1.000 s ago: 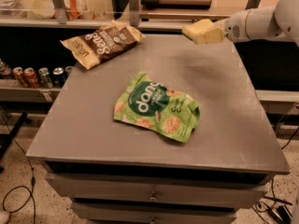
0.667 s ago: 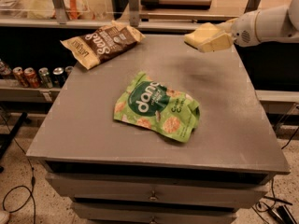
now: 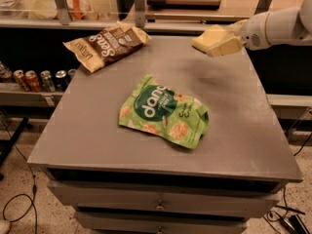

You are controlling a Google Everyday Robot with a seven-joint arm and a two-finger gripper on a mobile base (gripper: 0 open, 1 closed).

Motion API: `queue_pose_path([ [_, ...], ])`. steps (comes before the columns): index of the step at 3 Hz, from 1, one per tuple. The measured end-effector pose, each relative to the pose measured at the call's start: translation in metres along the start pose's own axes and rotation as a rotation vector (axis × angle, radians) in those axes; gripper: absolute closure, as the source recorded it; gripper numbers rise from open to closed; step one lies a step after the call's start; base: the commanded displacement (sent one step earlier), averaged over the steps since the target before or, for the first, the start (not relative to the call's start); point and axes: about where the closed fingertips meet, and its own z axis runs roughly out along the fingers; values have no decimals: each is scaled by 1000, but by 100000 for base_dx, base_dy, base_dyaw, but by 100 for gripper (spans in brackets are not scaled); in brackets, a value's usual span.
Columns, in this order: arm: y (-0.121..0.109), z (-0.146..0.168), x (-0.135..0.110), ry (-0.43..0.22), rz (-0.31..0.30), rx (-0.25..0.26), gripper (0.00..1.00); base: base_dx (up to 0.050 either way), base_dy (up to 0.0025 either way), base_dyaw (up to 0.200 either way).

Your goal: Move sponge near green rice chip bag

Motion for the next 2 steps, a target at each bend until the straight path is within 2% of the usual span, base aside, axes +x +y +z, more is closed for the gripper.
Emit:
queue_pose_path([
  [1,7,6,-3,-6,-29,-42,100,0,0,0],
  [2,23,8,-9,-7,-96,-128,100,0,0,0],
])
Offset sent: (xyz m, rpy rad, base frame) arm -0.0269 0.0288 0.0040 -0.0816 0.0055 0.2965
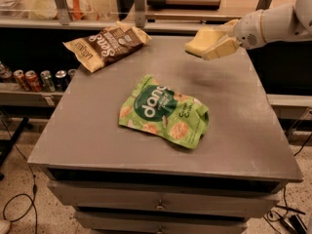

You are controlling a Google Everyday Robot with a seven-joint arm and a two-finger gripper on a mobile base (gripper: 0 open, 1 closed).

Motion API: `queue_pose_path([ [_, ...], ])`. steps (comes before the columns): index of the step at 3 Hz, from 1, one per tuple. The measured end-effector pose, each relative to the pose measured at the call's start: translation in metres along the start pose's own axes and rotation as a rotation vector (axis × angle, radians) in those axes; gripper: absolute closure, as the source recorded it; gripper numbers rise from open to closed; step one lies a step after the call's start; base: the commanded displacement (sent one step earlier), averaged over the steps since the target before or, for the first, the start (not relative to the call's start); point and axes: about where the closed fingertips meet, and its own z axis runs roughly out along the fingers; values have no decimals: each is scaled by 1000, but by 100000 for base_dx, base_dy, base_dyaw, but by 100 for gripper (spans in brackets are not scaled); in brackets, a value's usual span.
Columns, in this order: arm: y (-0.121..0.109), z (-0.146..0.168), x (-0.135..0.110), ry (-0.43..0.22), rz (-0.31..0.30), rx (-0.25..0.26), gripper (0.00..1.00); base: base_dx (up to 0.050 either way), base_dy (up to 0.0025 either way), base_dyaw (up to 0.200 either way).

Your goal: Move sponge near green rice chip bag

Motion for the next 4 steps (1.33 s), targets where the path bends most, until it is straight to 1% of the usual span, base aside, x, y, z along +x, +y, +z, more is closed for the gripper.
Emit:
queue_pose_path([
  [1,21,-5,-4,13,-68,-96,100,0,0,0],
  [2,39,-14,-3,29,-111,-181,100,0,0,0],
  [3,56,-20,-1,45,-127,-278,82,0,0,0],
  [4,69,-24,-1,44,-138,-353,59,0,0,0],
])
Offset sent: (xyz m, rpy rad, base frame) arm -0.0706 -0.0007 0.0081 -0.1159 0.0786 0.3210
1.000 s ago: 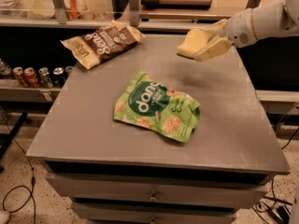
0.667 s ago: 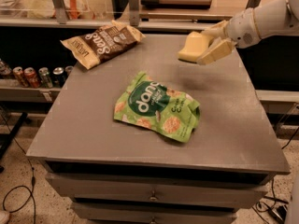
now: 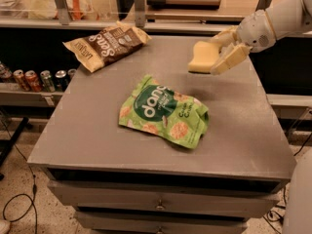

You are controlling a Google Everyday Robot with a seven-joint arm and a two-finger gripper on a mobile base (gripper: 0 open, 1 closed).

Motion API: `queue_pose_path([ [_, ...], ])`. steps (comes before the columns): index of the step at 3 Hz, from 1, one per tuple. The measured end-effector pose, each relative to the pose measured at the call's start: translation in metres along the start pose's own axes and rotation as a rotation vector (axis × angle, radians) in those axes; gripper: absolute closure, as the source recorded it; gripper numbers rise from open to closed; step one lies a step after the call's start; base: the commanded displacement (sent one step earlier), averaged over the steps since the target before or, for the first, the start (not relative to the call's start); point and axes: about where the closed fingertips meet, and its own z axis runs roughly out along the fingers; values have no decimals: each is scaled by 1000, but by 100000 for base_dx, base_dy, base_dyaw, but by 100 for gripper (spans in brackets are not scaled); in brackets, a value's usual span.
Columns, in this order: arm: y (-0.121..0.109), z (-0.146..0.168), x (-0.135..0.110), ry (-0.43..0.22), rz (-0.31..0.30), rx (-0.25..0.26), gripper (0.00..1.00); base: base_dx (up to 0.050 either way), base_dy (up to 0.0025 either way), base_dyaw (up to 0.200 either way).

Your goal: Move sponge near green rice chip bag

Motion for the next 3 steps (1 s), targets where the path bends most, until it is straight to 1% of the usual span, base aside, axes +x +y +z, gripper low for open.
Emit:
queue_pose_path([
  [1,4,1,-3,-10,-14,-32,36,0,0,0],
  [2,3,4,-7,-20,-28,-49,12,0,0,0],
  [3,2,7,-10,-30,-38,-59,0,0,0,0],
])
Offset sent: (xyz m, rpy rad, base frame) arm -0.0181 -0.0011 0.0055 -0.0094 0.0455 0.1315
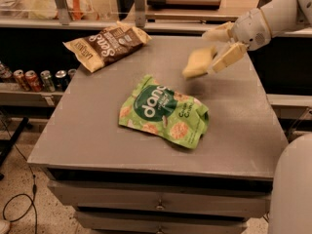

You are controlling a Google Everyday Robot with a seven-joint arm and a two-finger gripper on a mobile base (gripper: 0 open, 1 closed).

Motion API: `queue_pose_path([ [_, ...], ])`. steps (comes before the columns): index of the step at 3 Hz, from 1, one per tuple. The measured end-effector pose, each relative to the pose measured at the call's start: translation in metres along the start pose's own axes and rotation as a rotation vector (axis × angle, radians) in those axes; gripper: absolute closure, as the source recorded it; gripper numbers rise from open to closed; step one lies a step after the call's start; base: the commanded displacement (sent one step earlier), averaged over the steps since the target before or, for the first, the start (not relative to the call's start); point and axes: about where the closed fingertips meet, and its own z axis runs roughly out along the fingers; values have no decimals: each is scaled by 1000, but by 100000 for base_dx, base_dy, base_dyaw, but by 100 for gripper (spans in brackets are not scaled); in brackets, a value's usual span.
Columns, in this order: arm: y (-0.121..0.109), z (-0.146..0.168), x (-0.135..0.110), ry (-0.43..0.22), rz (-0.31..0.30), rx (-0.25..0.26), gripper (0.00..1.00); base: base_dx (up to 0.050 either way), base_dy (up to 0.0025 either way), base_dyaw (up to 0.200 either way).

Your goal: Move sponge near green rice chip bag

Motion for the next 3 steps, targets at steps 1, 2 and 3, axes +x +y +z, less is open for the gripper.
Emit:
queue_pose_path([
  [1,-1,2,-2,-8,-8,-7,0,0,0,0],
  [2,-2,3,-3,-12,-12,-12,0,0,0,0],
  [3,-3,3,-4,-19,-14,-13,0,0,0,0],
])
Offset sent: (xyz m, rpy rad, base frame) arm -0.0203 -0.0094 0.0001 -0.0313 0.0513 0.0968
